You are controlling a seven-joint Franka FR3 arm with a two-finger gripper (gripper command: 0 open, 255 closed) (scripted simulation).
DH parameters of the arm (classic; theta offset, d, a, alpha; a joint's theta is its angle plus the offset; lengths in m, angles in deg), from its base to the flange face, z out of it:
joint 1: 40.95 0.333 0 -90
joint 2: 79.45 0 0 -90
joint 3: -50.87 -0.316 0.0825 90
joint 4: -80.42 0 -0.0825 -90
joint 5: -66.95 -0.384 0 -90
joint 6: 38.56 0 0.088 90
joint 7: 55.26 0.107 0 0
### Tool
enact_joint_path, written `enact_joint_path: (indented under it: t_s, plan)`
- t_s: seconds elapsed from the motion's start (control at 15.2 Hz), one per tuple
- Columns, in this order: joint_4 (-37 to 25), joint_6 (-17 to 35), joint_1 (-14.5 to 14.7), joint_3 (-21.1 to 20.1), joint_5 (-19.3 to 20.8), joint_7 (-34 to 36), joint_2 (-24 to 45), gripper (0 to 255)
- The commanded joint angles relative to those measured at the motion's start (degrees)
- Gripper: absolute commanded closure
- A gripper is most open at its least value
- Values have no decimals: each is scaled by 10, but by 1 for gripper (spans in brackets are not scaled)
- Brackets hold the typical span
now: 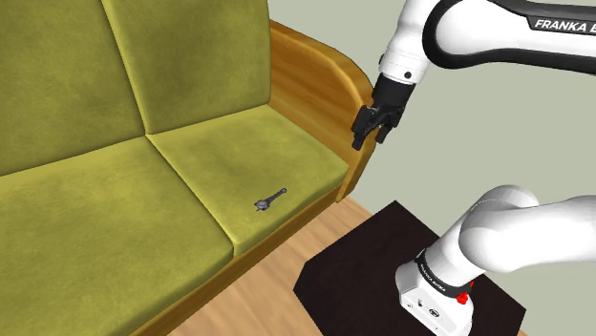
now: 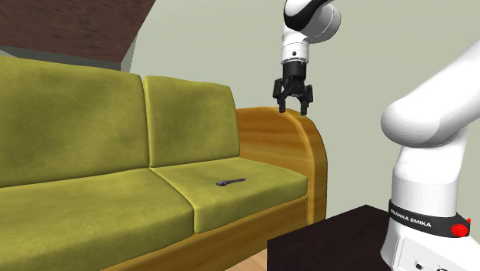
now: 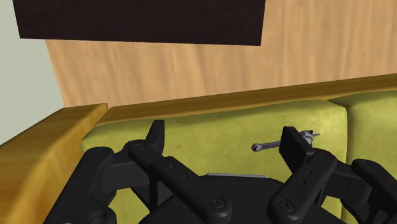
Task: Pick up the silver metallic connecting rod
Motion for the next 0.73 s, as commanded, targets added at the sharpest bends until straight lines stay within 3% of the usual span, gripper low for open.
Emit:
enact_joint_path:
  t_s: [0.0,0.66]
  plan:
    - [16,36,3,-24,-17,32,12,0]
    - [18,223,4,-158,-69,198,161,0]
